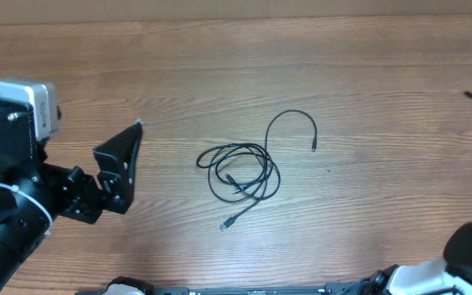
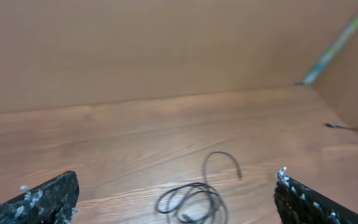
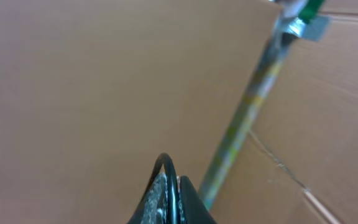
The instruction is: Untangle cables
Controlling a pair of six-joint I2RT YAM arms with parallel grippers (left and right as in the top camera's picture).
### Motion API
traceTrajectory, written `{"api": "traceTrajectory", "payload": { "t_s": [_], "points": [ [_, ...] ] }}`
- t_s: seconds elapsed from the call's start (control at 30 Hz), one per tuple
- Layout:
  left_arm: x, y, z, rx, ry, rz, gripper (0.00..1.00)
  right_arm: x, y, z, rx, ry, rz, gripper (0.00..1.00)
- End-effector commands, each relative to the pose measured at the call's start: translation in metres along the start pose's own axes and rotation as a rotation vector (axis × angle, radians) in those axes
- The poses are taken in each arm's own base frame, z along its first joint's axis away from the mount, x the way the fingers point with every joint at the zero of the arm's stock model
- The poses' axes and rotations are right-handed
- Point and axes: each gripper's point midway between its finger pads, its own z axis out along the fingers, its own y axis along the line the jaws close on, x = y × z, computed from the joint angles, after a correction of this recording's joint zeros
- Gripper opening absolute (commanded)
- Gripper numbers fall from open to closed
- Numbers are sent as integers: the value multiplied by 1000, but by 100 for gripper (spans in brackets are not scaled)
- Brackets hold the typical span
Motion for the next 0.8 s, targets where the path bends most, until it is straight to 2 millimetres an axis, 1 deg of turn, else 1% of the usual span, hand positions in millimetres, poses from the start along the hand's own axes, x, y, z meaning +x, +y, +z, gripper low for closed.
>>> {"api": "traceTrajectory", "payload": {
  "t_s": [0.0, 0.07, 0.17, 0.3, 0.4, 0.53, 0.57, 0.63, 0.77],
  "points": [
    [-6, 27, -4, -161, -32, 45, 100, 47, -22, 41, 36, 68, 30, 4],
    [-8, 38, -6, -221, -41, 46, 100, 61, -32, 58, 70, 73, 27, 4],
    [-8, 44, -8, -261, -42, 47, 100, 83, -49, 81, 142, 79, 46, 4],
    [-11, 55, -11, -325, -54, 55, 100, 123, -75, 104, 226, 119, 48, 4],
    [-13, 68, -17, -407, -63, 63, 100, 155, -93, 118, 260, 143, 52, 4],
    [-17, 79, -22, -481, -81, 61, 100, 191, -114, 130, 302, 168, 66, 4],
    [-18, 80, -22, -490, -86, 60, 100, 204, -119, 132, 307, 181, 86, 4],
    [-19, 81, -23, -497, -91, 60, 100, 221, -123, 135, 308, 208, 94, 4],
    [-20, 85, -23, -524, -91, 59, 100, 272, -132, 139, 312, 298, 126, 4]
  ]
}}
